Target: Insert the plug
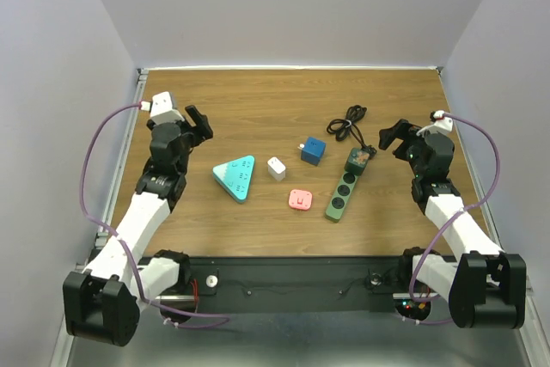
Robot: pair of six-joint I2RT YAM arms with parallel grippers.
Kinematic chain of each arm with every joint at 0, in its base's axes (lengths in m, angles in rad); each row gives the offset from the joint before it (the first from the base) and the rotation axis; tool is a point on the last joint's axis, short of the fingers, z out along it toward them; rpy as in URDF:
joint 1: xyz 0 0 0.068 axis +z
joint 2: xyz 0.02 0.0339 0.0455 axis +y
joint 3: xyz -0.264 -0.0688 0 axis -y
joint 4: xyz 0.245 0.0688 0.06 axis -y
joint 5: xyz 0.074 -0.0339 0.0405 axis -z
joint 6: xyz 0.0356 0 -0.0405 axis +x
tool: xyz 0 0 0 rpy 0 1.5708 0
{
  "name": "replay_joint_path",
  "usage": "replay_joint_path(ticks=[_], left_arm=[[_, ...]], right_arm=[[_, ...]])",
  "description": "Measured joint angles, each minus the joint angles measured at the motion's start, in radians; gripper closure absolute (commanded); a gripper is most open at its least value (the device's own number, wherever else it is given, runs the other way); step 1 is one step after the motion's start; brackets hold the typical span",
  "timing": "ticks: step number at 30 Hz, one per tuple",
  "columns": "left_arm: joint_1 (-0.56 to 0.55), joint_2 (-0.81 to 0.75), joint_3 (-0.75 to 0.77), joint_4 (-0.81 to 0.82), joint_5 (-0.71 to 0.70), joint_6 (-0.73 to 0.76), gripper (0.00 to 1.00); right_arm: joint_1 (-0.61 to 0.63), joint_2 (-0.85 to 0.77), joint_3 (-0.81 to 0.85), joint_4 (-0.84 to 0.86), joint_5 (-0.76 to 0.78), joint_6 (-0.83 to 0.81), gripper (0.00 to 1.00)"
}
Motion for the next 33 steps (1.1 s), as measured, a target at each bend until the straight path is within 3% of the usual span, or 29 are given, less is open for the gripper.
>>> replay_joint_path(ticks=[7, 11, 15, 23, 33], left_arm=[[-0.169, 0.124, 0.085, -0.035, -0.018, -0.035, 0.16], [-0.34, 0.32, 0.186, -0.053, -0.024, -0.105, 0.16], [-0.429, 0.505, 0.257, -0.094, -0.021, -0.187, 0.17], [-0.464, 0.708, 0.415, -0.267, -0.061, -0.261, 0.16], [-0.484, 0.759, 0.465, -0.363, -0.045, -0.306, 0.16]], right_arm=[[0.0, 0.0, 0.0, -0.001, -0.007, 0.001, 0.0], [0.0, 0.0, 0.0, -0.005, -0.011, 0.0, 0.0], [0.0, 0.0, 0.0, -0.017, -0.013, 0.0, 0.0], [0.0, -0.022, 0.0, -0.019, -0.025, 0.001, 0.0], [0.006, -0.032, 0.0, -0.019, -0.026, 0.001, 0.0]])
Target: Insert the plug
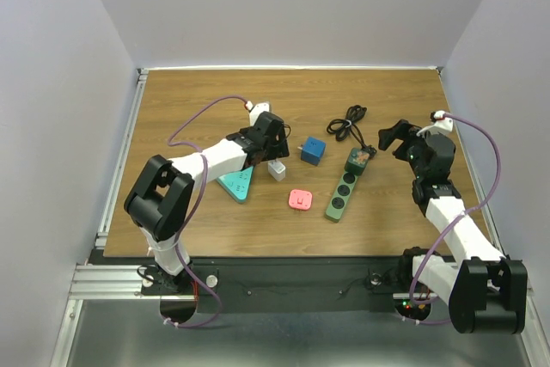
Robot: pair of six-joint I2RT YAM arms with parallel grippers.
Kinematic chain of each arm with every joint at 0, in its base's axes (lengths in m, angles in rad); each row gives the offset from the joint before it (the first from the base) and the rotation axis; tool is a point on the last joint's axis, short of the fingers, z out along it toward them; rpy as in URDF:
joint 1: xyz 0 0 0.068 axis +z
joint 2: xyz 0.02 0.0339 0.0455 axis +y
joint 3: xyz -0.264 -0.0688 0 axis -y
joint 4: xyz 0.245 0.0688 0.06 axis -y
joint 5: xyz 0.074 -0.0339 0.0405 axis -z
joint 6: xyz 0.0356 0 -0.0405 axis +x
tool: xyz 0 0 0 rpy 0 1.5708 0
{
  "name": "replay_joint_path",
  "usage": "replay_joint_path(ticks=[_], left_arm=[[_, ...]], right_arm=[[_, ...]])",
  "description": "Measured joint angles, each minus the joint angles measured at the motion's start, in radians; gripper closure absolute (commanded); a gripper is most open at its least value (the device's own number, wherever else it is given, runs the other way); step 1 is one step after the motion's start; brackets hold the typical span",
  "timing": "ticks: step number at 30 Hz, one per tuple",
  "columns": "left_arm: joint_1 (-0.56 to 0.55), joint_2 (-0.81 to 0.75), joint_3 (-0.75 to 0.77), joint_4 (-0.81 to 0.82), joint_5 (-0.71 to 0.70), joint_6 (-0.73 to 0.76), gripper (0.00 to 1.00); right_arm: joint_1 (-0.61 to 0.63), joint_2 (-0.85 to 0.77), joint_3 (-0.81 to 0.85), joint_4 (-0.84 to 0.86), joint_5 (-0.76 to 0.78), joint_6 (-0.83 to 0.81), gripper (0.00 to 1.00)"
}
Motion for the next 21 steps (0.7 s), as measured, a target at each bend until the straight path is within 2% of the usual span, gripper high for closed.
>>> replay_joint_path(ticks=[4, 7, 16, 18, 21], left_arm=[[-0.004, 0.006, -0.011, -0.03, 0.022, -0.013, 0.16], [-0.008, 0.006, -0.011, -0.04, 0.035, -0.019, 0.13], [-0.014, 0.007, -0.018, -0.072, 0.07, -0.025, 0.13], [-0.014, 0.012, -0.023, -0.073, 0.079, -0.026, 0.19], [-0.014, 0.027, -0.023, -0.07, 0.097, -0.028, 0.37]], right_arm=[[0.0, 0.0, 0.0, 0.0, 0.0, 0.0, 0.0], [0.0, 0.0, 0.0, 0.0, 0.0, 0.0, 0.0], [0.0, 0.0, 0.0, 0.0, 0.0, 0.0, 0.0], [0.0, 0.0, 0.0, 0.0, -0.001, 0.0, 0.0], [0.0, 0.0, 0.0, 0.0, -0.008, 0.0, 0.0]])
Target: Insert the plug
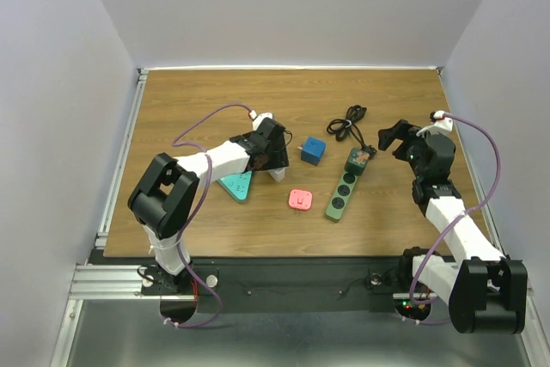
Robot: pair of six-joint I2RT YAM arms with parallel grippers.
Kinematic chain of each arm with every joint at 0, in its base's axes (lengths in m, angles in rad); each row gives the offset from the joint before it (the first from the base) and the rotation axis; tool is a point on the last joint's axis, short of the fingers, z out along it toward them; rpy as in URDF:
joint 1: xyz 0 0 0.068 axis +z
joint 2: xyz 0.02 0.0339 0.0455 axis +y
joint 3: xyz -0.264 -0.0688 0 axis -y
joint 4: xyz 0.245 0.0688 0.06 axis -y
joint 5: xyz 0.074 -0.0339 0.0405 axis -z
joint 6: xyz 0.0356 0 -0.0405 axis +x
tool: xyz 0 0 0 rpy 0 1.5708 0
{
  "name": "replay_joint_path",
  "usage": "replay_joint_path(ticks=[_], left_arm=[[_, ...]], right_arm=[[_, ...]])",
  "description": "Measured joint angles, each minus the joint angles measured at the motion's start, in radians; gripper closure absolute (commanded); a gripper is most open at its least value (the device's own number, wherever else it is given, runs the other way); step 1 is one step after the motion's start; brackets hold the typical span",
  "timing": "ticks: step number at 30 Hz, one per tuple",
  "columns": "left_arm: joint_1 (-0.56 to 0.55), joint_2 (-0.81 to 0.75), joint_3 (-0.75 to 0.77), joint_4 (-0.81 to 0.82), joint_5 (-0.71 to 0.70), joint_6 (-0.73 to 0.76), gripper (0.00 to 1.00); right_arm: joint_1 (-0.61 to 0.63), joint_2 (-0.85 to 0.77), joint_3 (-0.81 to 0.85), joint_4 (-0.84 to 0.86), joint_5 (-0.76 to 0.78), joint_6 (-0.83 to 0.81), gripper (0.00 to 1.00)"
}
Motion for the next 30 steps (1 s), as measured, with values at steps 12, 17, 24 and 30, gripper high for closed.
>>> replay_joint_path(ticks=[12, 17, 24, 30], left_arm=[[0.0, 0.012, -0.015, 0.081, 0.077, -0.002, 1.0], [0.0, -0.021, -0.066, 0.133, 0.12, -0.012, 1.0], [0.0, -0.201, -0.095, 0.264, 0.141, -0.04, 1.0], [0.01, -0.353, -0.098, 0.516, 0.154, -0.072, 1.0]], right_arm=[[0.001, 0.009, 0.038, -0.023, -0.081, -0.007, 0.0], [0.016, 0.033, 0.122, -0.036, -0.161, 0.035, 0.0], [0.168, 0.101, 0.248, -0.027, -0.249, 0.193, 0.0], [0.287, 0.182, 0.261, 0.103, -0.323, 0.399, 0.0]])
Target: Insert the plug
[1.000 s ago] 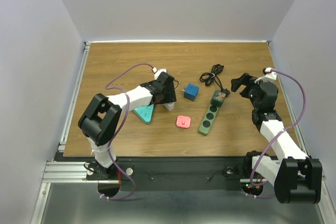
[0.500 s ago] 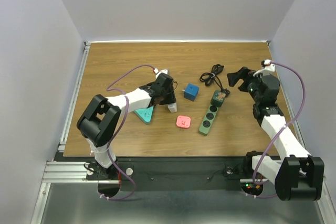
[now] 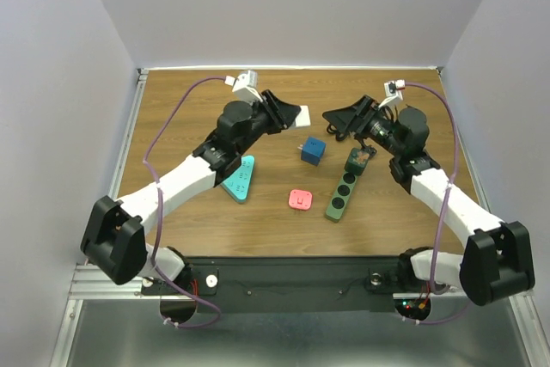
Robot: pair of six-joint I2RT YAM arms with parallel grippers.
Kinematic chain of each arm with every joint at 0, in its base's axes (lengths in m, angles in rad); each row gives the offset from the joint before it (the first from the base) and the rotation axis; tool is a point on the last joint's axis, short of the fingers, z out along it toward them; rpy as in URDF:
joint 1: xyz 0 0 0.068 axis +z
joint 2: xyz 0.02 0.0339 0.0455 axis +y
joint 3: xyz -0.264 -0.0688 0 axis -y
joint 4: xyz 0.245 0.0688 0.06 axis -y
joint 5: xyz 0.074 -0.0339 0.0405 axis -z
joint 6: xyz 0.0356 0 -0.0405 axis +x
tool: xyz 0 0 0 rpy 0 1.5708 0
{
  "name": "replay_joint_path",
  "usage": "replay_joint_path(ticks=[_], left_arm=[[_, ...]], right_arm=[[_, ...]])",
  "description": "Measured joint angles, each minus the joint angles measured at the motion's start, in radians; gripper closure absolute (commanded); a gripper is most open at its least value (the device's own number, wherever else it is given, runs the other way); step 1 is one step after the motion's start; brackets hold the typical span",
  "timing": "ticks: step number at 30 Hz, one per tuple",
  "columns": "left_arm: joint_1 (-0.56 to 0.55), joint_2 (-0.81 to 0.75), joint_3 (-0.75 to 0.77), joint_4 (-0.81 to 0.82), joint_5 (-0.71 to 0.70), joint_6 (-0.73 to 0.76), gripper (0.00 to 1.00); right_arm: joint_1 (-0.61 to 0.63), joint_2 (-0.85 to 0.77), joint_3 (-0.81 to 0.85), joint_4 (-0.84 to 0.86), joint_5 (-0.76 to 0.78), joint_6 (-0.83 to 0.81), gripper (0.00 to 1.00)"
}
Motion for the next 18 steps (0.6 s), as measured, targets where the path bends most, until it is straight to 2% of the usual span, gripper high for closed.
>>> replay_joint_path(ticks=[4, 8, 15, 18], left_arm=[[0.022, -0.044, -0.041, 0.19, 0.067, -0.023, 1.0], [0.055, -0.053, -0.128, 0.348, 0.191, -0.063, 1.0], [0.096, -0.062, -0.184, 0.458, 0.363, -0.095, 1.0], [0.097, -0.069, -0.185, 0.523, 0.42, -0.109, 1.0]], right_arm=[[0.007, 0.04, 0.0, 0.074, -0.037, 0.082, 0.0], [0.007, 0.072, 0.0, 0.16, -0.095, 0.151, 0.0], [0.007, 0.097, 0.034, 0.31, -0.28, 0.208, 0.09], [0.007, 0.137, 0.078, 0.347, -0.357, 0.219, 0.1]])
